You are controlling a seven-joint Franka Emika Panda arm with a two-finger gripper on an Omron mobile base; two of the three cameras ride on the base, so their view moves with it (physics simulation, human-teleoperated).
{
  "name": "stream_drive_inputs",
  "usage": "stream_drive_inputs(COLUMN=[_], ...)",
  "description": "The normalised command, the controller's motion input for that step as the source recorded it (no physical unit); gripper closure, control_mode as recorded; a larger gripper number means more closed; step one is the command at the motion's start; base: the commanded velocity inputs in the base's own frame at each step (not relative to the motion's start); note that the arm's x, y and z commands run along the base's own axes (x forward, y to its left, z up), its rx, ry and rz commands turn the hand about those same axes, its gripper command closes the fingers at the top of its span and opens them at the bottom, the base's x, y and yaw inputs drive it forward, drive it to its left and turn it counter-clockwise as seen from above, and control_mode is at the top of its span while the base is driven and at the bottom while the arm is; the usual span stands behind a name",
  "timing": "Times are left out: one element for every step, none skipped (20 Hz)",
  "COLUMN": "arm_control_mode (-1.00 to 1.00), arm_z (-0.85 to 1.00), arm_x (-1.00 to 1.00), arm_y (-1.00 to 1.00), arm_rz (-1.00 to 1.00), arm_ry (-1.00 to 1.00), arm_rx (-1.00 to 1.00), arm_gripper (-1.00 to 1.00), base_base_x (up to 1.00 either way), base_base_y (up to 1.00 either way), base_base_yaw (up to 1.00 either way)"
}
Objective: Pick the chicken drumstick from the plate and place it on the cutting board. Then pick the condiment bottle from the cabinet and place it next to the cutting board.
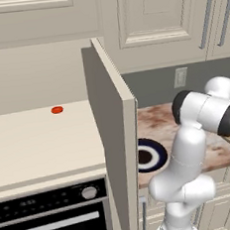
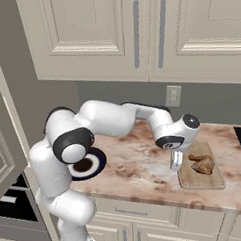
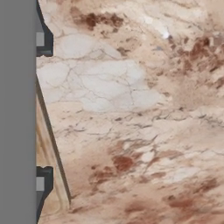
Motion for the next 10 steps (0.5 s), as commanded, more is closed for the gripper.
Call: stream_drive_inputs(arm_control_mode=[-1.0, -1.0, -1.0, -1.0, -1.0, -1.0, -1.0, -1.0, -1.0, -1.0], arm_z=[0.0, 0.0, 0.0, 0.0, 0.01, 0.03, 0.06, 0.1, 0.13, 0.16], arm_x=[-0.11, -0.12, -0.13, -0.16, -0.18, -0.19, -0.21, -0.23, -0.23, -0.24], arm_y=[0.25, 0.26, 0.25, 0.24, 0.23, 0.22, 0.22, 0.21, 0.19, 0.19], arm_rz=[0.06, 0.06, 0.06, 0.06, 0.06, 0.06, 0.06, 0.06, 0.06, 0.06], arm_ry=[0.0, 0.0, 0.0, 0.0, 0.0, 0.0, 0.0, 0.0, 0.0, 0.0], arm_rx=[0.0, 0.0, 0.0, 0.0, 0.0, 0.0, 0.0, 0.0, 0.0, 0.0], arm_gripper=[-1.0, -1.0, -1.0, -1.0, -1.0, -1.0, -1.0, -1.0, -1.0, -1.0], base_base_x=[0.0, 0.0, 0.0, 0.0, 0.0, 0.0, 0.0, 0.0, 0.0, 0.0], base_base_y=[0.0, 0.0, 0.0, 0.0, 0.0, 0.0, 0.0, 0.0, 0.0, 0.0], base_base_yaw=[0.0, 0.0, 0.0, 0.0, 0.0, 0.0, 0.0, 0.0, 0.0, 0.0])
